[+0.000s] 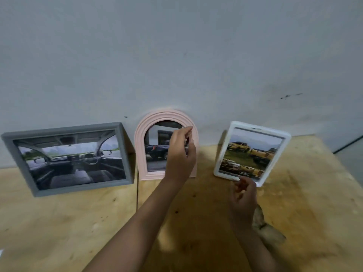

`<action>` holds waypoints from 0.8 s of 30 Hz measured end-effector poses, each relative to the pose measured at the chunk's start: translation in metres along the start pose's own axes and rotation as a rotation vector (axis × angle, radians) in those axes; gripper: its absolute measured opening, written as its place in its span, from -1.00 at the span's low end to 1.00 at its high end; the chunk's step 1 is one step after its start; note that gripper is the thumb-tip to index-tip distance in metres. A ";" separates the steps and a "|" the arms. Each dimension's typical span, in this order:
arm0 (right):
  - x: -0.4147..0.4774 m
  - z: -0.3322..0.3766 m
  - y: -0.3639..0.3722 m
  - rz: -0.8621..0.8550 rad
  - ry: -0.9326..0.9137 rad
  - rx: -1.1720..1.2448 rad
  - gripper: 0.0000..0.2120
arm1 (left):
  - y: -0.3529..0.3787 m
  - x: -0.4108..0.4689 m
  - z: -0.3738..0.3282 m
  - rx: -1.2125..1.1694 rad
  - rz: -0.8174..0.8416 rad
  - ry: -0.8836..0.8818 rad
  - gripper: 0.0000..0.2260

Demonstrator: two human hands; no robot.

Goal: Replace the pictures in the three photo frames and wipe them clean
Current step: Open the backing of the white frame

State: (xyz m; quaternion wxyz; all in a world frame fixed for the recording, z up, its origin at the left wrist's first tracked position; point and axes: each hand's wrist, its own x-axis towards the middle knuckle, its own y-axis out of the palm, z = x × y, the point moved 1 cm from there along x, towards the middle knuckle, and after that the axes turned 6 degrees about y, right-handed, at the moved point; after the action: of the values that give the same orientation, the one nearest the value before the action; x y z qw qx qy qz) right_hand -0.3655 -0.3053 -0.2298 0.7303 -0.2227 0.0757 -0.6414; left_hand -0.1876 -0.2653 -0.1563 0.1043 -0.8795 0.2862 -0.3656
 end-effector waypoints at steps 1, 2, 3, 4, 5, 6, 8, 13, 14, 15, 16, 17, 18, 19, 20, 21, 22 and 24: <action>0.003 -0.010 -0.014 -0.022 0.016 -0.028 -0.79 | 0.010 0.005 -0.008 -0.077 0.051 -0.095 -0.73; 0.009 -0.021 -0.030 -0.042 0.056 -0.045 -0.65 | 0.023 0.011 -0.017 -0.152 0.117 -0.204 -0.72; 0.017 -0.030 -0.044 -0.048 0.107 -0.029 -0.52 | 0.034 0.017 -0.024 -0.185 0.172 -0.301 -0.70; 0.027 -0.037 -0.056 -0.042 0.157 -0.001 -0.44 | 0.046 0.024 -0.028 -0.169 0.218 -0.361 -0.68; 0.039 -0.042 -0.069 -0.033 0.185 0.015 -0.38 | 0.058 0.031 -0.030 -0.123 0.260 -0.391 -0.67; 0.053 -0.045 -0.075 -0.018 0.206 0.011 -0.35 | 0.068 0.038 -0.030 -0.068 0.290 -0.409 -0.65; 0.085 -0.054 -0.084 0.028 0.256 -0.010 -0.46 | 0.087 0.050 -0.029 0.044 0.342 -0.416 -0.59; 0.131 -0.058 -0.078 0.235 0.288 -0.007 -0.65 | 0.111 0.049 -0.036 0.118 0.378 -0.403 -0.53; 0.133 -0.058 -0.077 0.241 0.264 -0.006 -0.67 | 0.113 0.048 -0.040 0.116 0.363 -0.407 -0.52; 0.133 -0.059 -0.077 0.238 0.242 0.009 -0.68 | 0.114 0.047 -0.044 0.117 0.350 -0.420 -0.51; 0.132 -0.060 -0.077 0.228 0.229 0.033 -0.69 | 0.115 0.047 -0.046 0.118 0.334 -0.430 -0.50; 0.130 -0.063 -0.078 0.216 0.223 0.061 -0.70 | 0.115 0.047 -0.048 0.115 0.319 -0.444 -0.50; 0.128 -0.066 -0.079 0.204 0.220 0.085 -0.71 | 0.116 0.048 -0.048 0.112 0.307 -0.454 -0.50; 0.126 -0.068 -0.081 0.195 0.216 0.101 -0.71 | 0.115 0.048 -0.047 0.101 0.304 -0.467 -0.50; 0.123 -0.069 -0.083 0.186 0.205 0.106 -0.72 | 0.114 0.048 -0.046 0.085 0.300 -0.472 -0.50; 0.119 -0.068 -0.086 0.179 0.192 0.108 -0.72 | 0.112 0.047 -0.045 0.059 0.301 -0.482 -0.51; 0.114 -0.066 -0.090 0.174 0.174 0.116 -0.73 | 0.109 0.045 -0.043 0.031 0.300 -0.487 -0.52; 0.101 -0.060 -0.098 0.175 0.133 0.143 -0.74 | 0.100 0.041 -0.038 -0.019 0.285 -0.492 -0.50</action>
State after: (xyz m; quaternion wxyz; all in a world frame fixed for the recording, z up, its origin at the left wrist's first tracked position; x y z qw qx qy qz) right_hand -0.4609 -0.4248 -0.2242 0.7909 -0.1194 0.0974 -0.5922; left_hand -0.2340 -0.3690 -0.1447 0.2130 -0.8936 0.3765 -0.1199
